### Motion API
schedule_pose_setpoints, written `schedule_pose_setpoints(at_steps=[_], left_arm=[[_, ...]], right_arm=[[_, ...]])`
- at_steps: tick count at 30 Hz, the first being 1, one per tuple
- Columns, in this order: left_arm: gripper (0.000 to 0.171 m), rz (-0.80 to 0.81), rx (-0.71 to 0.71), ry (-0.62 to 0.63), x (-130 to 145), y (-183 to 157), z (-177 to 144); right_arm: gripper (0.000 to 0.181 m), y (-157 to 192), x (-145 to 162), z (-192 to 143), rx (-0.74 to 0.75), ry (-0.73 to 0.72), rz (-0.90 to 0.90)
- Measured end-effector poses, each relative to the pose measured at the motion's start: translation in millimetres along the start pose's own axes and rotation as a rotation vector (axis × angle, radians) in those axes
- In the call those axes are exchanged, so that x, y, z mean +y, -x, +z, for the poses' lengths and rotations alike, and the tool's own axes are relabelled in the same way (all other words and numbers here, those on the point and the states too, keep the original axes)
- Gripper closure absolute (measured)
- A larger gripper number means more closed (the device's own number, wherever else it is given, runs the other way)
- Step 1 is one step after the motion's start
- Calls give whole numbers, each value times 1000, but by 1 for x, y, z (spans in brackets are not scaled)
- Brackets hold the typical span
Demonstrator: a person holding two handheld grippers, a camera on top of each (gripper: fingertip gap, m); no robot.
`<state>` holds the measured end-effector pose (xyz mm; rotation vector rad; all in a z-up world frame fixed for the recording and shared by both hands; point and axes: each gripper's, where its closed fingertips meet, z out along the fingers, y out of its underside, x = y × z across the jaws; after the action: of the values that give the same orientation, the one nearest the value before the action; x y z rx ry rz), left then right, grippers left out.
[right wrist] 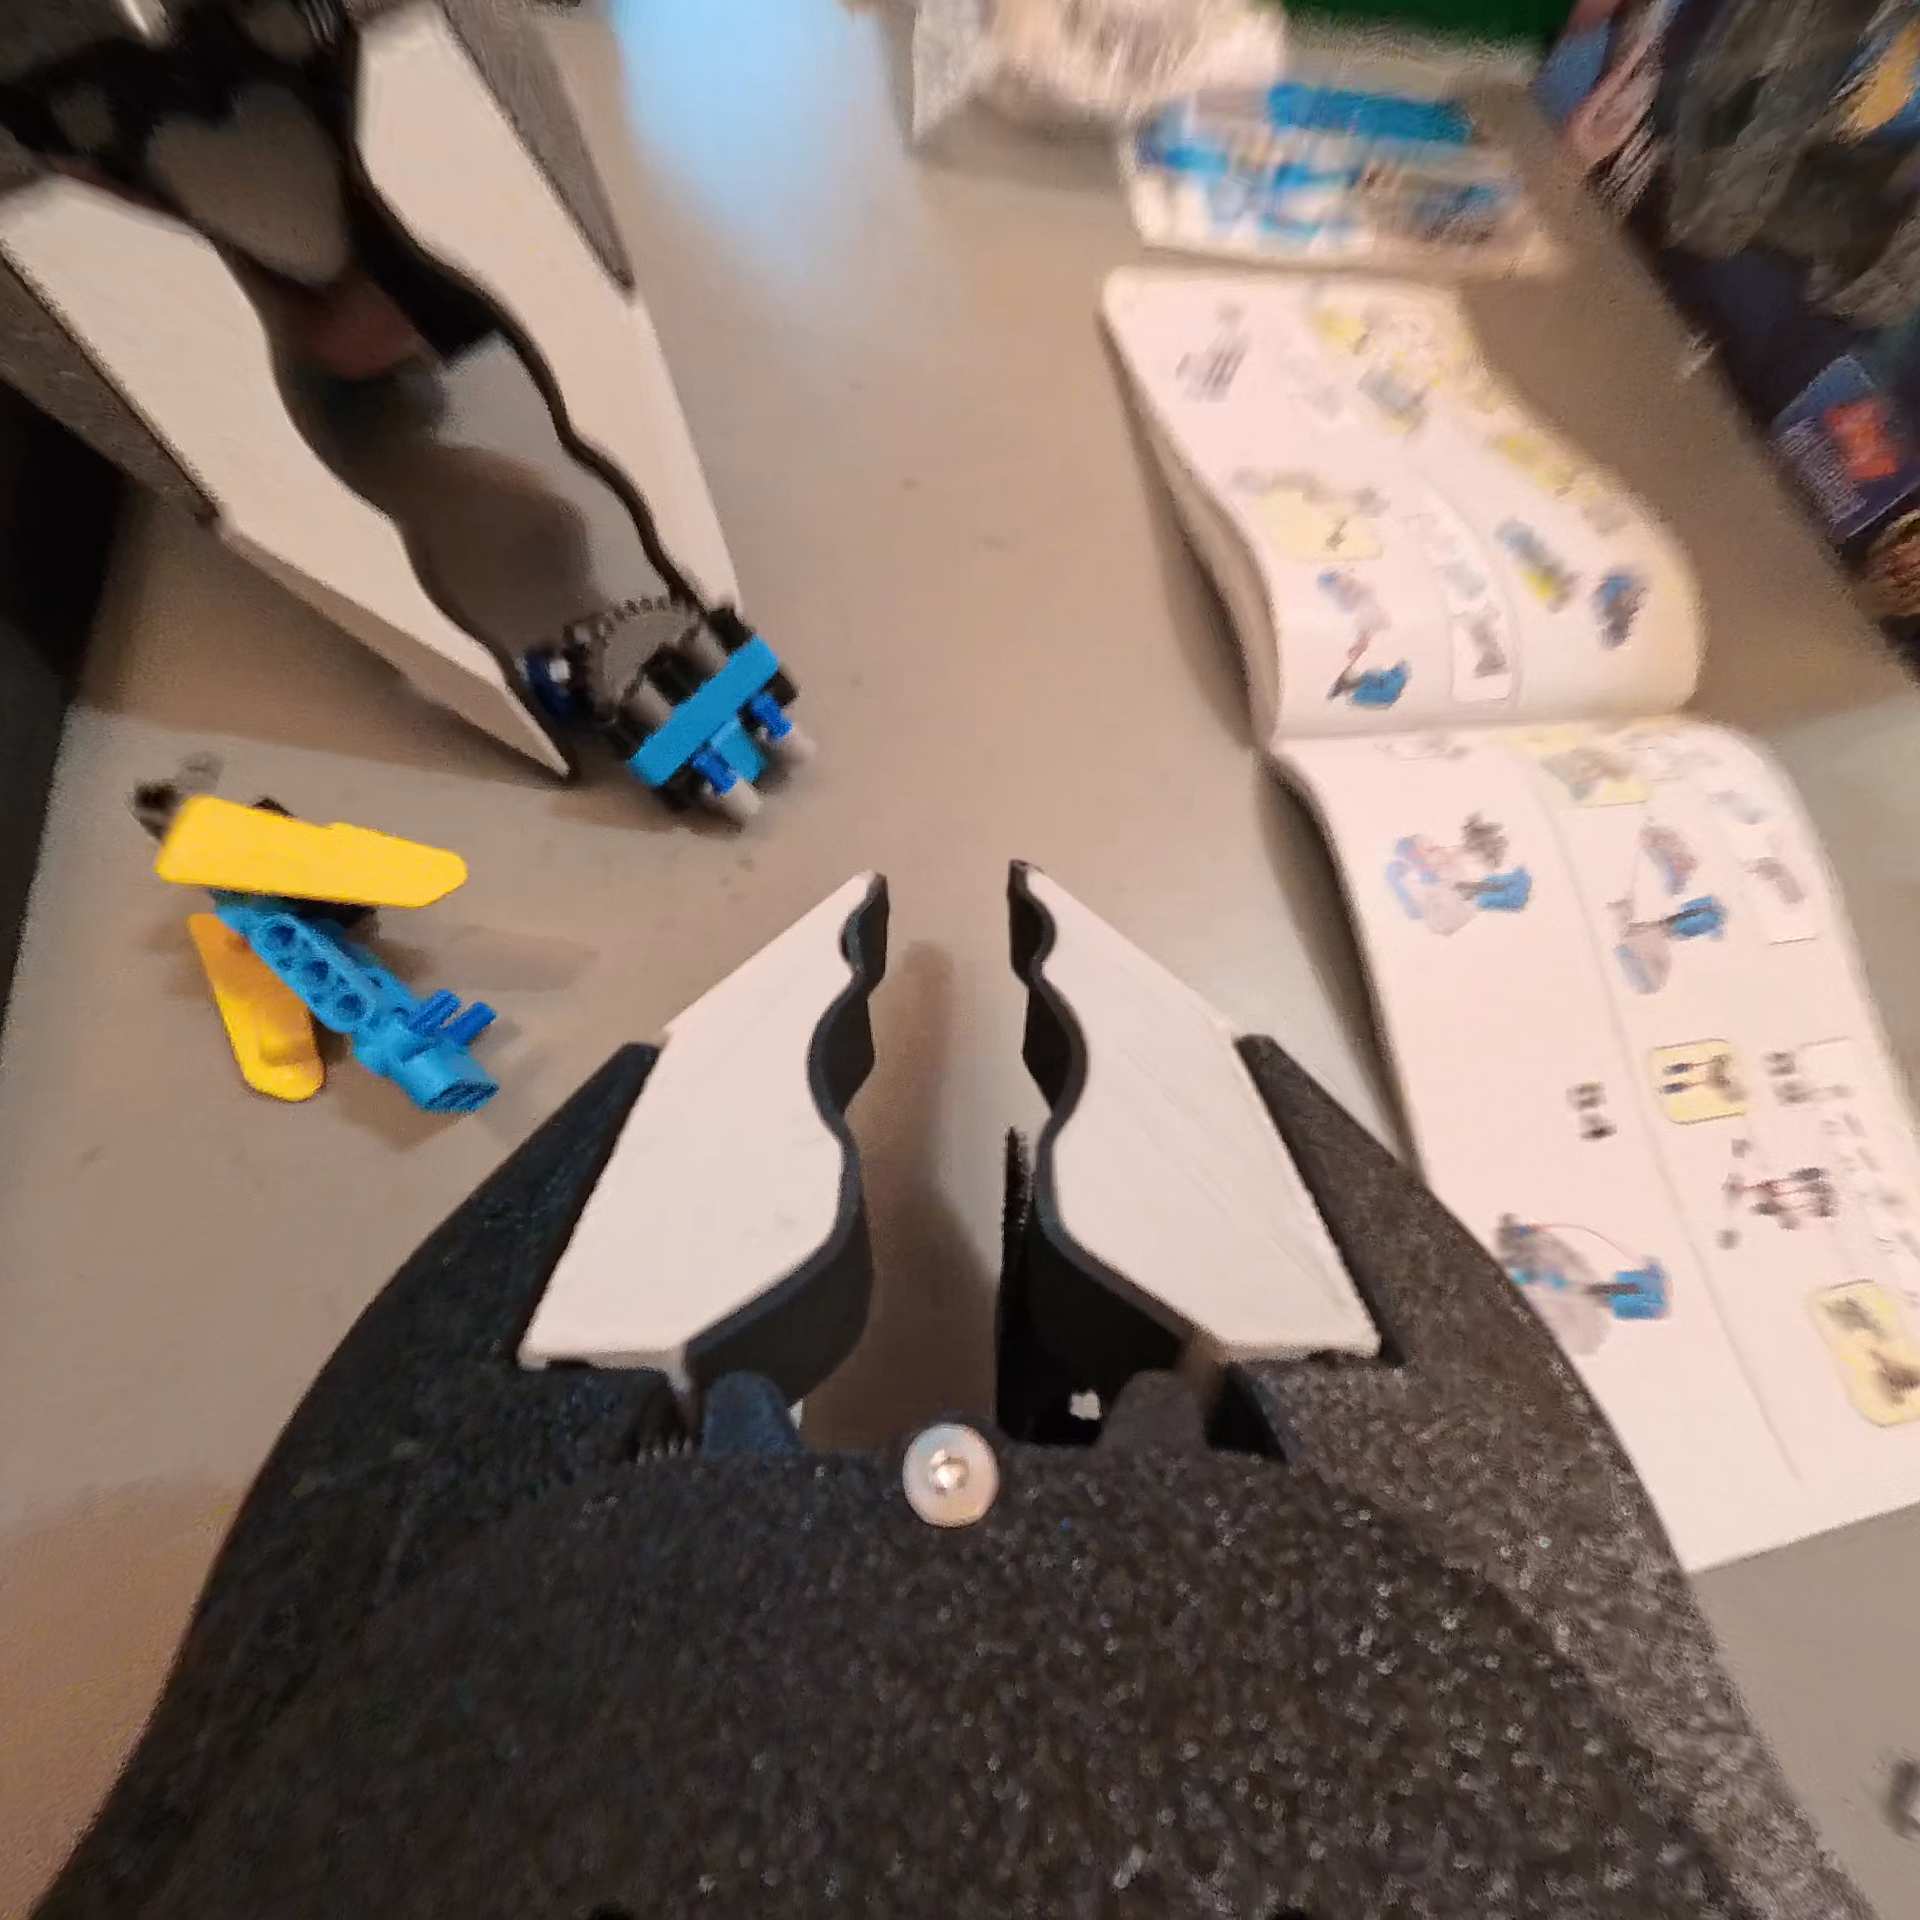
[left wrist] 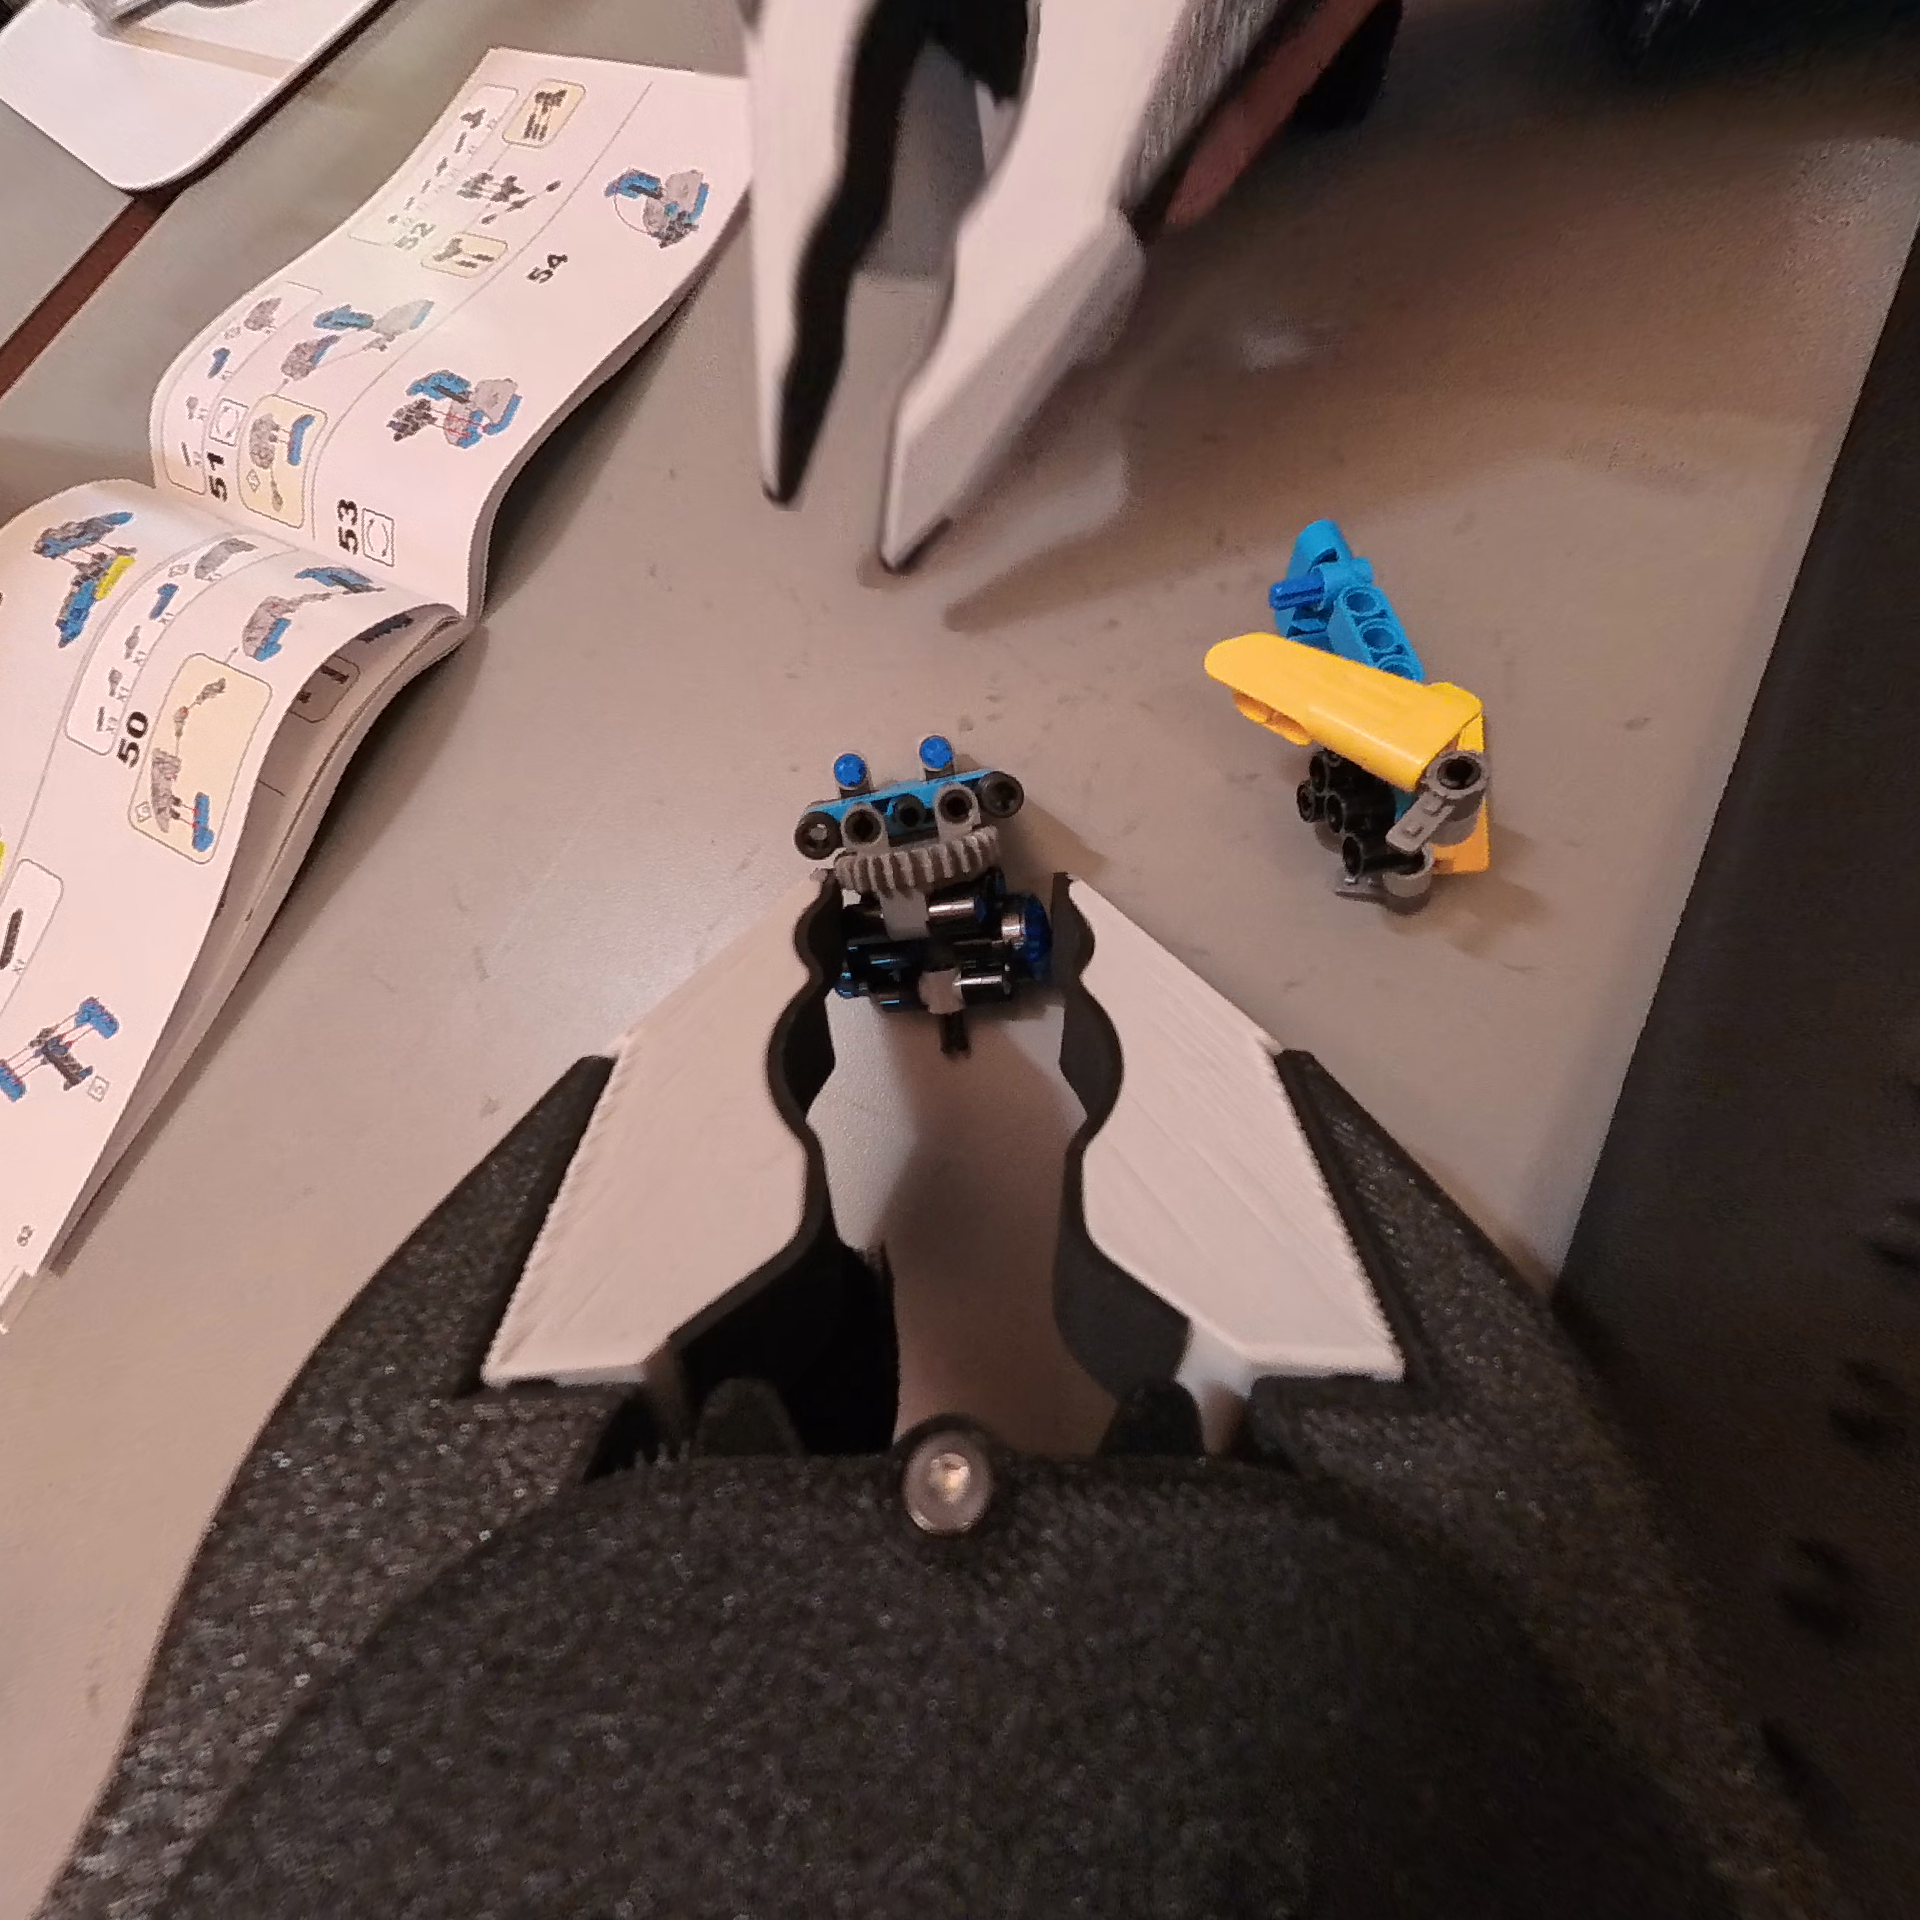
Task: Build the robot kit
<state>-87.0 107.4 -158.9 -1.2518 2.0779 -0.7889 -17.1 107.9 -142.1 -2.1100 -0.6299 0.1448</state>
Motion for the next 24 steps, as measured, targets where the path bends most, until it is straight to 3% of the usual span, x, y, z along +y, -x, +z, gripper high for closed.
schedule_pose_setpoints(at_steps=[1, 3, 6, 8, 14, 17, 19, 22, 24], left_arm=[[131, 0, 0, 0, 0, 0, 0], [131, 0, 0, 0, 0, 0, 0], [131, -2, 1, 0, 0, 0, 0], [131, -1, 0, 0, 0, 0, 0], [131, 1, -1, 0, 0, 0, 0], [131, 2, -1, 0, 0, 0, 0], [131, 1, -1, 0, 0, 0, 0], [131, -2, 2, 0, 0, 0, 0], [131, -3, 3, 0, 0, 0, 0]], right_arm=[[159, 4, 14, 7, -35, 71, 13], [176, 17, 16, 8, -155, 76, 81], [169, 15, 18, 9, -181, 92, 161], [160, 7, 19, 7, -111, 100, 135], [168, 5, -21, -9, -5, -92, -48], [168, 17, 12, 8, -98, 68, -20], [179, 26, 14, 9, -185, 69, 39], [164, 19, 17, 9, -162, 88, 93], [165, 22, 15, 5, -165, 92, 91]])
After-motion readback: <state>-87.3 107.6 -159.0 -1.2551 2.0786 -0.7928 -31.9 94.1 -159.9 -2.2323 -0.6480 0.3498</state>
